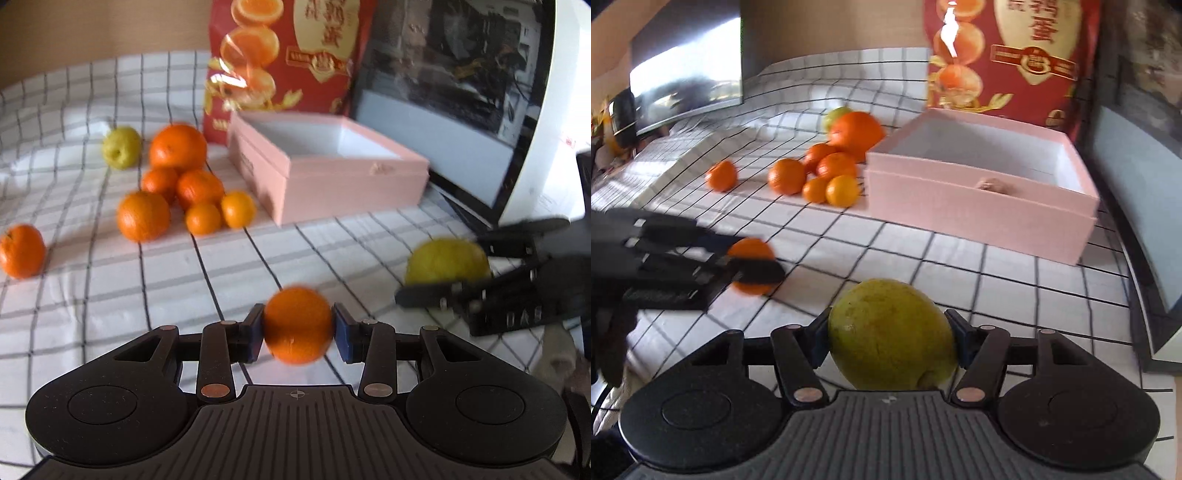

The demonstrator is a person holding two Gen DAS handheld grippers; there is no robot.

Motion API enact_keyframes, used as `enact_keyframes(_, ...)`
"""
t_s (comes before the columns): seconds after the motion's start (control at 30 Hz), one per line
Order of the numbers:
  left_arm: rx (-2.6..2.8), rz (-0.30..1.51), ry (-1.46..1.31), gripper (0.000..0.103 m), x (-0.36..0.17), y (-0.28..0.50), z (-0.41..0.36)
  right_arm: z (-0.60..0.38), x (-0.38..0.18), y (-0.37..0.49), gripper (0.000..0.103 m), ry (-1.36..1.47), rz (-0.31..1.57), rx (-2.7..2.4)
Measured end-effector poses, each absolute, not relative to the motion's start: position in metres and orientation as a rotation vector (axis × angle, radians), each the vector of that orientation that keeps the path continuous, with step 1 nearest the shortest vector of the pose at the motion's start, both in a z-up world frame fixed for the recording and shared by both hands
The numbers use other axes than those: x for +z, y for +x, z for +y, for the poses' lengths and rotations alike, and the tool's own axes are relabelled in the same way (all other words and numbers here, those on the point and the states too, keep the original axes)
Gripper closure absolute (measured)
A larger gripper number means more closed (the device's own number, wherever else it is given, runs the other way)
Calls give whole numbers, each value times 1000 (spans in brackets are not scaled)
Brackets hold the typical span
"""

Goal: Organize fruits
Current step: 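Carry the pear toward the pink box with the right gripper while the left holds the orange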

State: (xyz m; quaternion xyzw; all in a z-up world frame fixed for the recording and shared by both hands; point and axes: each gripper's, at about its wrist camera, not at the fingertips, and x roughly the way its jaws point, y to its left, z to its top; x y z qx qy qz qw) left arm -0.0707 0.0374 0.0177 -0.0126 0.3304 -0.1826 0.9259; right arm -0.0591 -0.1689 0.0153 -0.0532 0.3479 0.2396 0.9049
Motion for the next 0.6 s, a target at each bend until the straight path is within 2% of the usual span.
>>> enact_keyframes(0.47,-372,658,-107,61,19,-58,46,-170,15,-64,41,-130,700,475)
enact_keyframes(0.6,-392,624,-147,61,39,-36,48,-175,24,-53,41,-99,704,441)
